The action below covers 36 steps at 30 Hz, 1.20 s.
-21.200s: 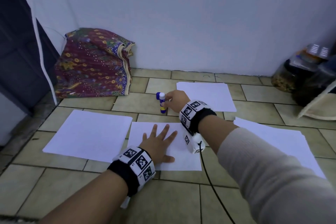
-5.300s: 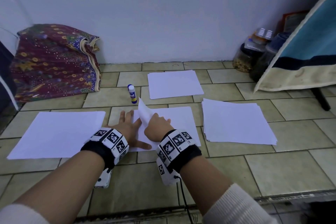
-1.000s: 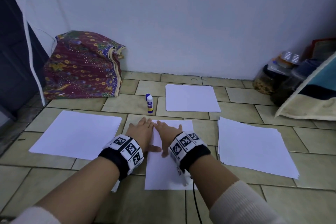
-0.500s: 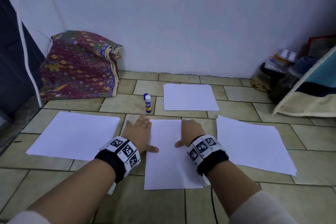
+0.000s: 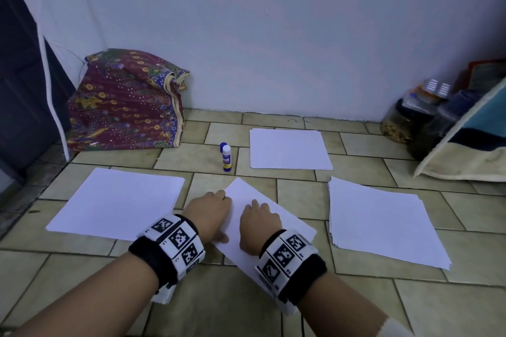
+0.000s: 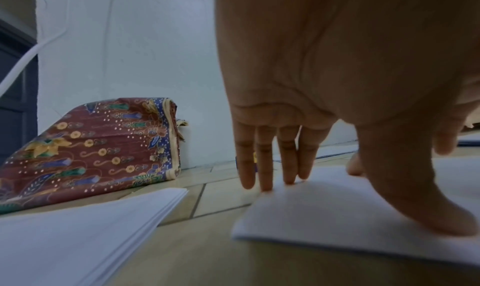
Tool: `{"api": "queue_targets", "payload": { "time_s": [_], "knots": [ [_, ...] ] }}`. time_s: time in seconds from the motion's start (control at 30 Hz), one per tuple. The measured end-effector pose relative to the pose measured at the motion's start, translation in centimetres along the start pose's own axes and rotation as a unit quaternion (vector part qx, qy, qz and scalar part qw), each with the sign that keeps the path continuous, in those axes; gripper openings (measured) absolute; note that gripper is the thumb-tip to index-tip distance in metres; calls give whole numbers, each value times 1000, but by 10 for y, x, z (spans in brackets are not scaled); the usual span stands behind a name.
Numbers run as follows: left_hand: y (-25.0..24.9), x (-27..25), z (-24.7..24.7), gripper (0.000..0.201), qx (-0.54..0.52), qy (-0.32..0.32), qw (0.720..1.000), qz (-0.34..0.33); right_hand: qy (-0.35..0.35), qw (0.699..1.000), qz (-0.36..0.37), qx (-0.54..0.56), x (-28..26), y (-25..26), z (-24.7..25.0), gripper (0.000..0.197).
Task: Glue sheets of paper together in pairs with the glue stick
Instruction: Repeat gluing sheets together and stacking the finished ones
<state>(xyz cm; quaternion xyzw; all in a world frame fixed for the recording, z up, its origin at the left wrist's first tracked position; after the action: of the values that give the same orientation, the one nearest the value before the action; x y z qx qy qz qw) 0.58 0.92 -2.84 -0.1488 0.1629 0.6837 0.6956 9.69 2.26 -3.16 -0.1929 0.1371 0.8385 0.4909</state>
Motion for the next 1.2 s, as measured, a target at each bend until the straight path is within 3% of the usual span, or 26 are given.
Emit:
{"api": "queue_targets", "payload": {
  "time_s": [0.17, 0.27, 0.4, 0.47, 0.6, 0.67, 0.77, 1.07, 1.2],
  "knots": [
    [5, 0, -3, 79, 15, -9, 997, 75, 58, 997, -27, 36, 6, 12, -16, 87],
    [13, 7, -11, 77, -8, -22, 995, 97, 79, 995, 4, 57, 18, 8, -16, 97],
    [22, 16, -27, 113, -38, 22, 993, 109, 94, 994, 43, 34, 32, -6, -12, 99],
    [21, 18, -27, 120, -18, 31, 993, 110, 88, 995, 45, 19, 37, -4, -8, 101],
    [17, 18, -20, 106, 52, 34, 992, 107, 72, 991, 115, 10, 44, 22, 5, 89],
    [18, 19, -22, 111, 49, 34, 992, 109, 89, 989, 121, 5, 47, 23, 7, 81],
    [21, 20, -25, 124, 41, 40, 992, 111, 107, 990, 93, 5, 47, 7, 11, 72],
    [19, 17, -21, 124, 26, 55, 993, 102, 116, 992, 18, 49, 42, -90, 1, 65],
    [20, 16, -21, 123, 17, 53, 994, 95, 111, 992, -4, 55, 42, -108, -3, 65]
  ]
}}
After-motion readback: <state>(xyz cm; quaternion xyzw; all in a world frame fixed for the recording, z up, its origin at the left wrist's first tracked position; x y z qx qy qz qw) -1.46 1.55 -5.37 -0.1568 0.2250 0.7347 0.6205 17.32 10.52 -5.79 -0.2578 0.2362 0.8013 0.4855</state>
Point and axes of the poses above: each hand's wrist, its own x-axis towards the middle knuckle, its own z-axis out of the back of the hand, y = z × x, the point moved 6 cm from there along x, towards the middle knuckle, and after that the axes turned 2 degrees about -z, right-handed, at the moved point
